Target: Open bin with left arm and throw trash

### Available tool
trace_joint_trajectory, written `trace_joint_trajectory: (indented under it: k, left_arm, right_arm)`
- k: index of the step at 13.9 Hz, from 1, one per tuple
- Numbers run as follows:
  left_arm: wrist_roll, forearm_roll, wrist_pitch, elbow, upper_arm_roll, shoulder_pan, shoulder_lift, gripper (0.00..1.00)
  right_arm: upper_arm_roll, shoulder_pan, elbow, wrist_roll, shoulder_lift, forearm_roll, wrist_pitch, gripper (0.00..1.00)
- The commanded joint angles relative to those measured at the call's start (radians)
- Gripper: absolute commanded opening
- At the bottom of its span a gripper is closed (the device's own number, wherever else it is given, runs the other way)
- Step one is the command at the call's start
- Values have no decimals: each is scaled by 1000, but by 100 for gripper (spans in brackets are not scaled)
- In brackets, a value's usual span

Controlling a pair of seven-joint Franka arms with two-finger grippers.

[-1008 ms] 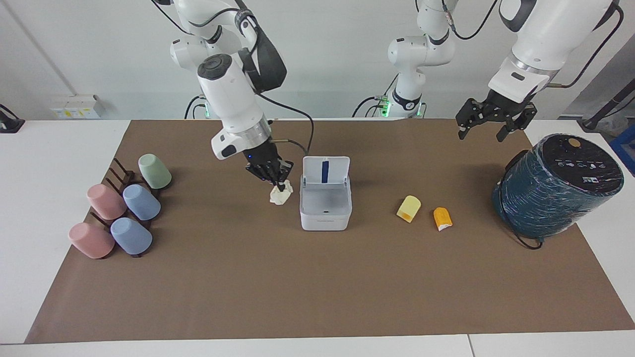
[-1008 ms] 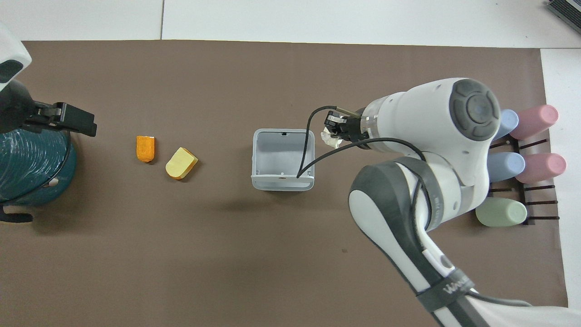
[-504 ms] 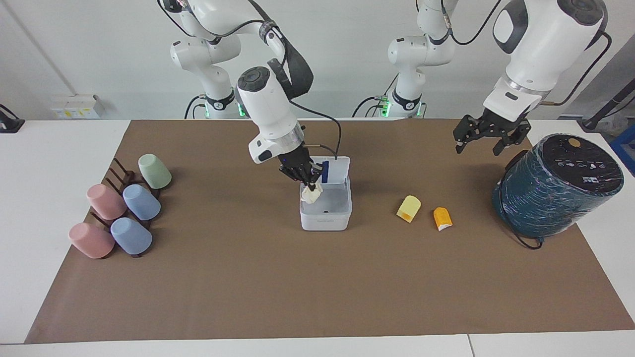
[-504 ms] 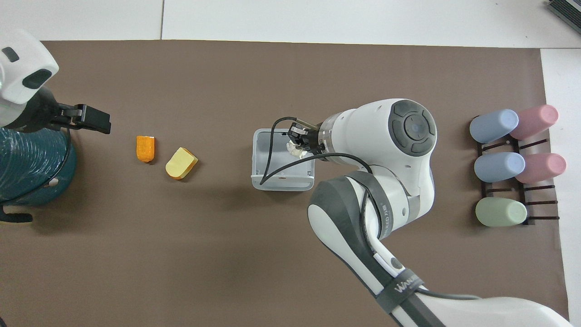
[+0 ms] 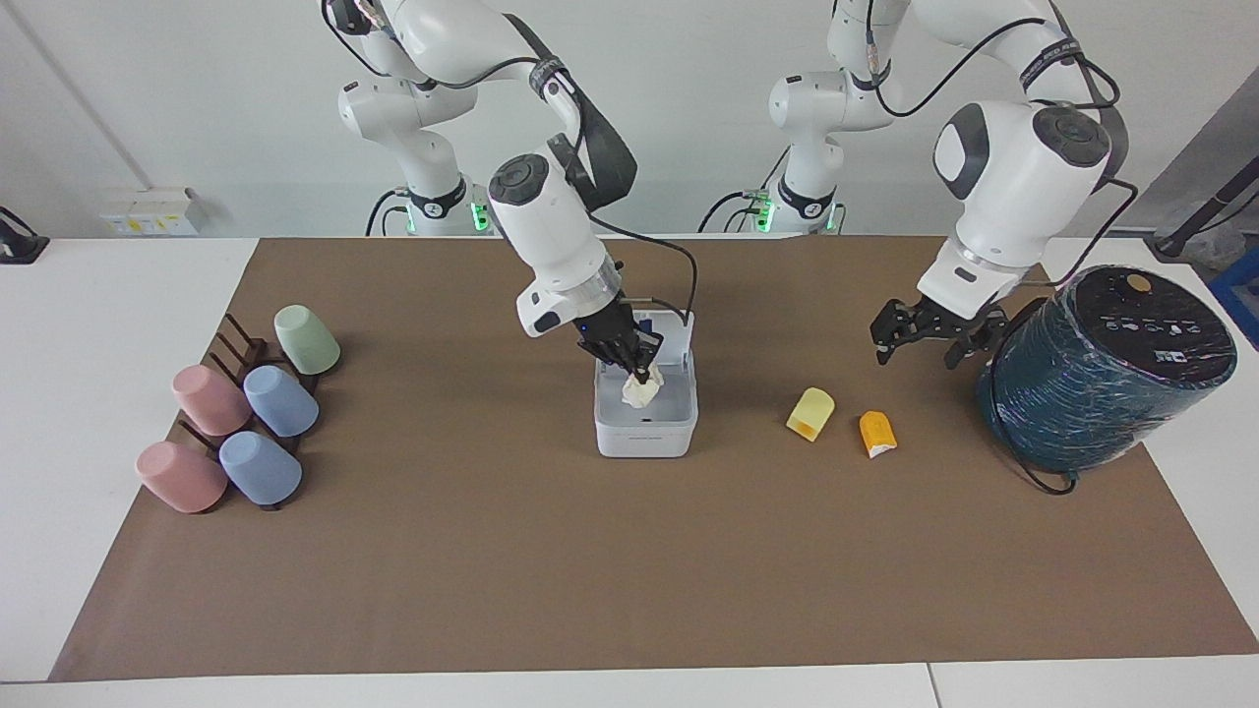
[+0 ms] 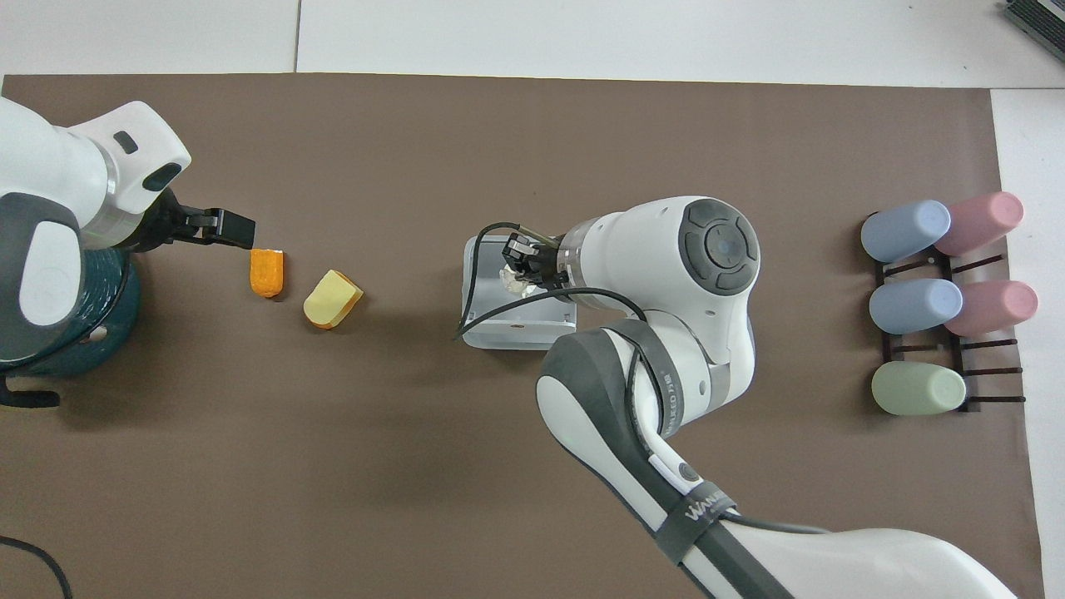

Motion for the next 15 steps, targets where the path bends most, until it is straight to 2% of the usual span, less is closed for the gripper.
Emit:
trace_joint_trajectory:
  k: [1,2,3,5,6,8,11,15]
  left_arm:
    - [11,13,60,-46,4,-9,-6,100]
    - [11,13,62,-45,4,-9,-4,100]
    - [13,13,65,-46,4,-9,-4,100]
    - [13,13,67,-48,4,-14,-4,100]
    - [13,11,68,-48,4,-17,-4,100]
    - [14,11,86,-55,4,-20,-3,100]
    - [17,10,204,-134,3,-48,-4,100]
    - [123,11,269,-186,3,-63,9,100]
  right_arm:
    - [0,3,-21,10,-3,26,23,28]
    - [0,3,-21,10,-3,26,23,50]
    - [0,3,-20,11,-3,26,23,67]
    - [0,3,-15,13,-3,26,23,85]
    - [0,3,-12,13,-3,26,19,99]
    - [-1,-6,-9,8,-18,20,8,100]
    - [-12,-32,-6,-51,-46,-34,11,100]
    - [-9,-127,-6,-131,-81,-337,2,100]
